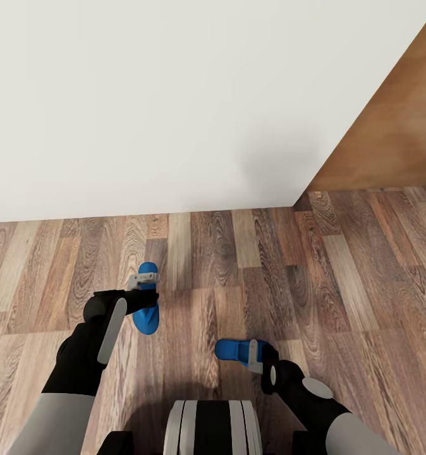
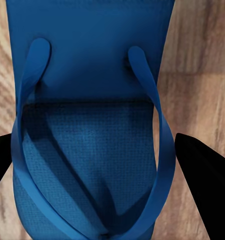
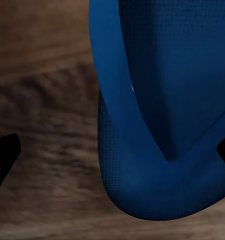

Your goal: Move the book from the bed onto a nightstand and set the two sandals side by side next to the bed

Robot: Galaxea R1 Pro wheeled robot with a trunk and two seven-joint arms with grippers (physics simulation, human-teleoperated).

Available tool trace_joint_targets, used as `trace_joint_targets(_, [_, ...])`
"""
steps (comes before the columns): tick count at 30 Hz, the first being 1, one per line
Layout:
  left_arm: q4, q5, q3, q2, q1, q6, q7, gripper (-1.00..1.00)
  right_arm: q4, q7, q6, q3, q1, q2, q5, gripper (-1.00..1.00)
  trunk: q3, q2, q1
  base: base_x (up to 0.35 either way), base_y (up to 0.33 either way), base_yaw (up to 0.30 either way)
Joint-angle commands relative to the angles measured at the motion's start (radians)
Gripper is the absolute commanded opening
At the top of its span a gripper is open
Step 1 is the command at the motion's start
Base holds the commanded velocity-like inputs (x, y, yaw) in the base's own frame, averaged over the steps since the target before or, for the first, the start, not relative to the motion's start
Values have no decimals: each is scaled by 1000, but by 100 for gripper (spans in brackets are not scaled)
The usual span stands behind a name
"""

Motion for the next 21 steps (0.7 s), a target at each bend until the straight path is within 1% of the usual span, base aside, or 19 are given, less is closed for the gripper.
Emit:
trace_joint_targets(1, [-1,10,-1,0,-1,4,9,-100,11,-2,1,5,0,-2,15,100,-1,0,0,0,0,0])
trace_joint_targets(3, [-1,10,-1,0,-1,4,9,-100,6,-1,1,4,0,-3,15,100,-1,0,0,0,0,0])
trace_joint_targets(9, [-1,11,1,0,-1,4,8,-100,-48,2,8,5,1,-2,16,100,-1,0,0,0,0,0])
trace_joint_targets(21, [-1,11,-1,0,-1,4,8,-100,-52,0,13,3,1,-2,16,100,-1,0,0,0,0,0])
